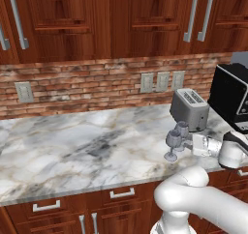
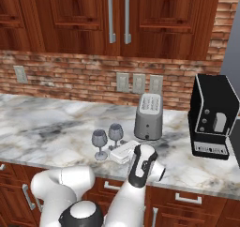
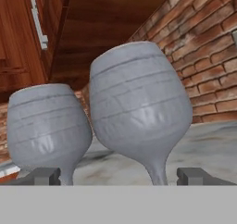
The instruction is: Retrieve the wine glasses from the counter and place one next to each plate.
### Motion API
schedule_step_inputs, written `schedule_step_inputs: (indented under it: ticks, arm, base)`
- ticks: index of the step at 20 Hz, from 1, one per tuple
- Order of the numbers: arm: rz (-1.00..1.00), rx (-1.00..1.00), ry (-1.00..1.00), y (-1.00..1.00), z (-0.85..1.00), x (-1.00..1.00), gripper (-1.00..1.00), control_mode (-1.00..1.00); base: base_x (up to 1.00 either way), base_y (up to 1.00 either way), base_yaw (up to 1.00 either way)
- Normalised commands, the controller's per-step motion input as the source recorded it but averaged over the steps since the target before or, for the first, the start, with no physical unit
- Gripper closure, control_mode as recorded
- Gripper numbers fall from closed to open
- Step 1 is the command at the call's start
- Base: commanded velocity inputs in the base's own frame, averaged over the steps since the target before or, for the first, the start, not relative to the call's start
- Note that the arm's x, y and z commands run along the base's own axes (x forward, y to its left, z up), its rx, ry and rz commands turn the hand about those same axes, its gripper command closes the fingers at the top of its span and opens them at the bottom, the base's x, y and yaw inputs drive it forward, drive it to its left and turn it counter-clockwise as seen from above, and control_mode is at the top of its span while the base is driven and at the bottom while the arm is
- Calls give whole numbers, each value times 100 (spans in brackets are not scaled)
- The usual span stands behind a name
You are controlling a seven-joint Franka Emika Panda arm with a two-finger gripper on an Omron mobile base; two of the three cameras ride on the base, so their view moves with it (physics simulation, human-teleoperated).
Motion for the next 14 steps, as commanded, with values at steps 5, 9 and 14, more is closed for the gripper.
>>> schedule_step_inputs:
  ticks: [5, 9, 14]
  arm:
    - [-2, 1, 0, -5, 0, 7, -100, -100]
    - [-6, 0, 0, -9, 0, 1, -100, -100]
    - [-8, 0, 1, 0, 0, 6, -100, -100]
  base:
    - [0, 0, 0]
    - [0, 0, 0]
    - [0, 0, 0]
